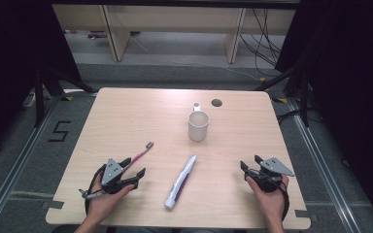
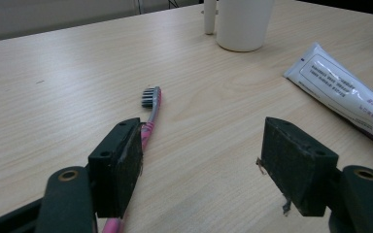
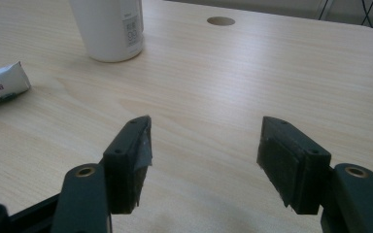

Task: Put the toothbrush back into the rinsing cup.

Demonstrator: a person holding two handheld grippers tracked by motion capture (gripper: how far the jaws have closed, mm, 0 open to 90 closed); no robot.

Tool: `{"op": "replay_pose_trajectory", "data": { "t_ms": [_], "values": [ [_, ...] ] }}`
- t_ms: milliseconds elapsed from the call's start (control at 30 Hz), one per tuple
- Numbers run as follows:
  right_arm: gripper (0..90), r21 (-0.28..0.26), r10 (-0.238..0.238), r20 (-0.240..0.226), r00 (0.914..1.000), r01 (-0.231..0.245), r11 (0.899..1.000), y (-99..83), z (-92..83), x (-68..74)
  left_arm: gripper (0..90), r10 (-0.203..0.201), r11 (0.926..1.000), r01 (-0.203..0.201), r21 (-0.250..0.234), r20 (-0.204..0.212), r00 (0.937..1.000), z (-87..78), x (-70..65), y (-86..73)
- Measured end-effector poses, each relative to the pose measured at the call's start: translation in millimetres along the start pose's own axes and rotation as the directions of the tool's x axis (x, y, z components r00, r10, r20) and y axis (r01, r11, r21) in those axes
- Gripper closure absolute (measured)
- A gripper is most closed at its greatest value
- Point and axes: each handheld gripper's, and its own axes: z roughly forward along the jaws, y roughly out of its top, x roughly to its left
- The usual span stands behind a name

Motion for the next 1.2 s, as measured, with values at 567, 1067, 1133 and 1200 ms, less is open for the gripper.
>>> {"op": "replay_pose_trajectory", "data": {
  "t_ms": [567, 1067, 1133, 1200],
  "values": [
    [37.1, 0.006, -0.013, -0.001, 0.9999, 0.013, 1.000, 0.3, 0.6, 1.0, 39.3, -0.025, 0.9990, 0.025, 0.036, -0.009, 0.9997, -1.5, 1.3, 8.1],
    [36.6, 0.003, -0.018, 0.006, 0.9998, 0.018, 1.000, 0.4, 0.6, -0.1, 54.8, 0.090, 0.9174, -0.112, 0.382, 0.074, 0.9932, 2.5, 22.1, 51.6],
    [36.5, 0.004, -0.019, 0.005, 0.9998, 0.019, 1.000, 0.4, 0.5, 0.3, 57.6, 0.117, 0.8855, -0.154, 0.438, 0.110, 0.9870, 4.4, 26.6, 60.6],
    [36.4, 0.017, 0.016, 0.000, 0.9999, -0.016, 1.000, 0.1, -0.1, 3.1, 58.8, 0.090, 0.8736, -0.131, 0.469, 0.110, 0.9898, 8.7, 27.9, 66.7]
  ]
}}
